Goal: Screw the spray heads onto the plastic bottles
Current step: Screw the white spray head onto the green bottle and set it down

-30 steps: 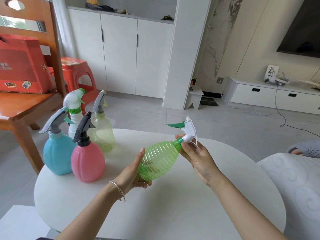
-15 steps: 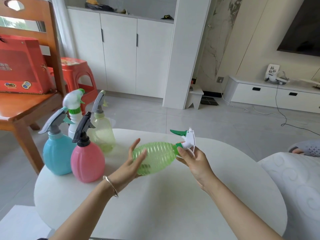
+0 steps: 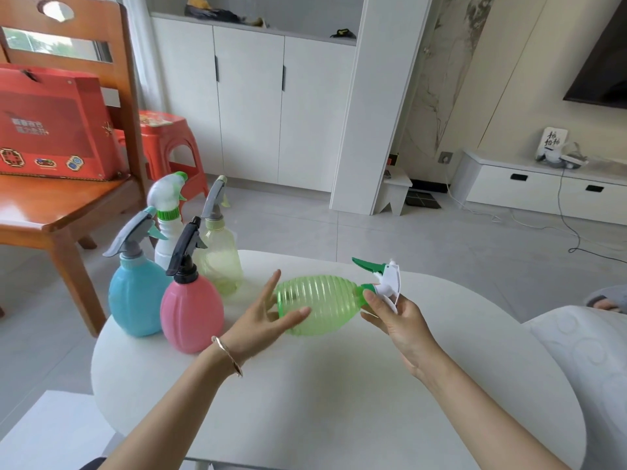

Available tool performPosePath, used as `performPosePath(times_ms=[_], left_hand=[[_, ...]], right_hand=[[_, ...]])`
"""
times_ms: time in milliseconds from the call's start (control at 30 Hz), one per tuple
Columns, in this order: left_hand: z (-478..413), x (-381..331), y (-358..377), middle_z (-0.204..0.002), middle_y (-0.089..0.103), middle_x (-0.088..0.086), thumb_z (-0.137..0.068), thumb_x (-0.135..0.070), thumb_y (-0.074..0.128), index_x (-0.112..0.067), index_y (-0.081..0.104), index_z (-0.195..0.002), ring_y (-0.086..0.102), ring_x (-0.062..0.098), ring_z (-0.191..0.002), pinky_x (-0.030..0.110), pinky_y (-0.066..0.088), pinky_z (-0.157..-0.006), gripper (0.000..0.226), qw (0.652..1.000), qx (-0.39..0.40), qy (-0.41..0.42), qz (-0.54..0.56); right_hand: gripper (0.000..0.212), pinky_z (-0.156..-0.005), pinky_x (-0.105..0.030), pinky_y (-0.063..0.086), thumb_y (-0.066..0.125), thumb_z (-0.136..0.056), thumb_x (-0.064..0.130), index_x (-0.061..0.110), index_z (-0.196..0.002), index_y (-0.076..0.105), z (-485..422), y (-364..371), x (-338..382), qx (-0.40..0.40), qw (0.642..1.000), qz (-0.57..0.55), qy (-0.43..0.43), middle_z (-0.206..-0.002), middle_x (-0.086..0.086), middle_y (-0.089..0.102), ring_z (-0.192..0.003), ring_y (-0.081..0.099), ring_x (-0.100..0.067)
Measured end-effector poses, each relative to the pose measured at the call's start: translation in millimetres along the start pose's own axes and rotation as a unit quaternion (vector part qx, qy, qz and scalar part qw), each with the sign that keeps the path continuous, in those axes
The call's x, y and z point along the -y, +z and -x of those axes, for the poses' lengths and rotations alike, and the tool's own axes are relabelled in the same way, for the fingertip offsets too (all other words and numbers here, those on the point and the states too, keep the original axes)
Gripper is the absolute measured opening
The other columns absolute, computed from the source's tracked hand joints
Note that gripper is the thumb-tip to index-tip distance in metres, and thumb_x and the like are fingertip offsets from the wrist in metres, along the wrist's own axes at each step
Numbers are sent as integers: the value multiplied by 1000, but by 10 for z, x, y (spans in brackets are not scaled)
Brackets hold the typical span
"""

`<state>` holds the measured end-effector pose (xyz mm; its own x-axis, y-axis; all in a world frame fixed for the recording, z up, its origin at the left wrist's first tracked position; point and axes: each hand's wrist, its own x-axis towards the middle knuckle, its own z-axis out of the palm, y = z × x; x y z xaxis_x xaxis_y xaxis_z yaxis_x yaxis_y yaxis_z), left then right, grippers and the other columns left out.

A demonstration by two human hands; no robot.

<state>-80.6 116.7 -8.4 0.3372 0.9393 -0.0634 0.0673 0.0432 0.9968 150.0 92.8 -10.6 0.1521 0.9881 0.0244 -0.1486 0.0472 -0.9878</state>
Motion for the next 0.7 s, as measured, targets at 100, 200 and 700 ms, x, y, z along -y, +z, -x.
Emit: performPosePath(times_ms=[100, 200, 700], left_hand=[[33, 11, -21, -132, 56, -7, -69, -49, 77, -28, 47, -127, 57, 9, -117, 11, 49, -83, 68, 1000, 28, 6, 5], [28, -8, -1, -130, 47, -7, -80, -68, 39, -39, 27, -137, 60, 16, -113, 30, 54, -88, 64, 995, 49, -85, 19], [28, 62, 78, -135, 46, -5, -74, -60, 56, -40, 38, -136, 52, 17, -121, 44, 58, -82, 68, 990, 42, -49, 127]], right_hand=[[33, -74, -16, 54, 72, -68, 37, 16, -95, 71, 15, 30, -14, 13, 1000, 8, -6, -90, 9, 76, -91, 71, -8], [30, -72, -15, 53, 73, -70, 34, 16, -94, 69, 37, 55, -66, 9, 1000, 20, -3, -87, 10, 76, -90, 70, -7], [23, -75, -19, 56, 69, -78, 24, 13, -98, 68, 6, 26, 22, 1, 1000, 14, -11, -85, 9, 75, -87, 70, -6]])
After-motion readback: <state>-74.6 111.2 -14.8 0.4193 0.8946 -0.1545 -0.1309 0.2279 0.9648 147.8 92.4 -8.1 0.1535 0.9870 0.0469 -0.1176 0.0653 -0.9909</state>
